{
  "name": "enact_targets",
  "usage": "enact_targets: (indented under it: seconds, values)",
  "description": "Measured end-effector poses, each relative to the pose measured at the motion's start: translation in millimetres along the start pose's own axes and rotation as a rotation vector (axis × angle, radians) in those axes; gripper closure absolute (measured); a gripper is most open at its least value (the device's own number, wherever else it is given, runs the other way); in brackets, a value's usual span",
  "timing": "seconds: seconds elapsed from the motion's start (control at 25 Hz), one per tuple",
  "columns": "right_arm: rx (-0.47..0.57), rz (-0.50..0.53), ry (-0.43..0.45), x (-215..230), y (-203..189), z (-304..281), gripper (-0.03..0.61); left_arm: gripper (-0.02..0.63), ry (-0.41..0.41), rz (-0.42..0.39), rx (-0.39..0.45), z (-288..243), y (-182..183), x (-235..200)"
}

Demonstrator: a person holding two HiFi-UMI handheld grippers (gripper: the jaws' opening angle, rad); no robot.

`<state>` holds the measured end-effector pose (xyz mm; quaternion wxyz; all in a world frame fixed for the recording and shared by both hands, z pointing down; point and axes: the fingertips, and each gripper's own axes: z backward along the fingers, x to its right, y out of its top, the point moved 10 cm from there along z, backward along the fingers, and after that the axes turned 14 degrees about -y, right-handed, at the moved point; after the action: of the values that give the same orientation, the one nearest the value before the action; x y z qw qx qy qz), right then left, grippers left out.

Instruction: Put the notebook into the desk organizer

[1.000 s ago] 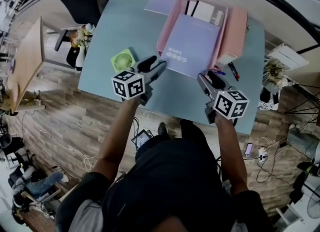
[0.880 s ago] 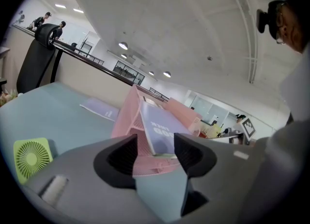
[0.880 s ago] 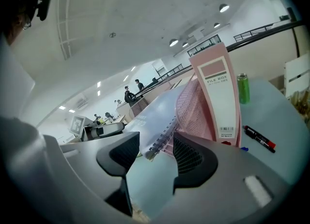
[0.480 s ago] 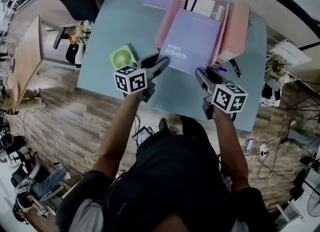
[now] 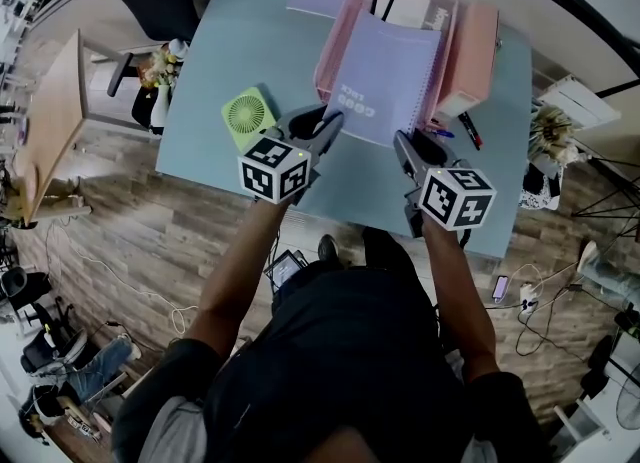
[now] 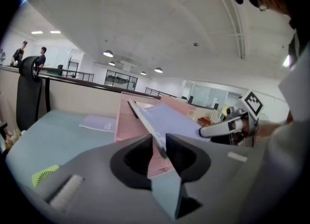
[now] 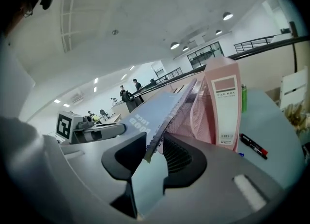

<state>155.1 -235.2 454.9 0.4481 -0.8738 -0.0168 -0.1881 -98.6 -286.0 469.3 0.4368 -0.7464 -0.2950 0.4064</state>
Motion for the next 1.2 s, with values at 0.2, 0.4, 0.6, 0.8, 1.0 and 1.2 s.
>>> enact_targets:
  seconds: [0.2, 0.4, 0.6, 0.8, 1.0, 1.2]
  values:
    - [0.033, 0.026, -0.008, -6.5, -3.4, 13.2, 0.476, 0.471, 0.006, -0.061, 0.007, 8.3, 0.4, 16.5]
    - [0.054, 0.039, -0.007, -17.3, -7.0, 25.2, 0.477, 0.471, 0.001, -0.086, 0.02, 22.1, 1.2, 26.0]
    - [0.064, 0.054, -0.005, -27.7, -12.0, 35.3, 0.477, 0.471, 0.001, -0.099, 0.031, 36.4, -1.3, 35.0]
    - [0.072, 0.062, -0.001, -45.4, -26.6, 55.2, 0.477, 0.471, -0.001, -0.111, 0.037, 60.8, -10.5, 52.0]
    - [0.064, 0.06, 0.001, -48.1, -32.2, 58.7, 0.477, 0.471, -0.005, -0.108, 0.033, 66.2, -14.6, 55.8]
    - [0.057, 0.063, 0.006, -58.3, -44.7, 65.9, 0.477, 0.471, -0.007, -0.11, 0.031, 80.9, -23.3, 63.0]
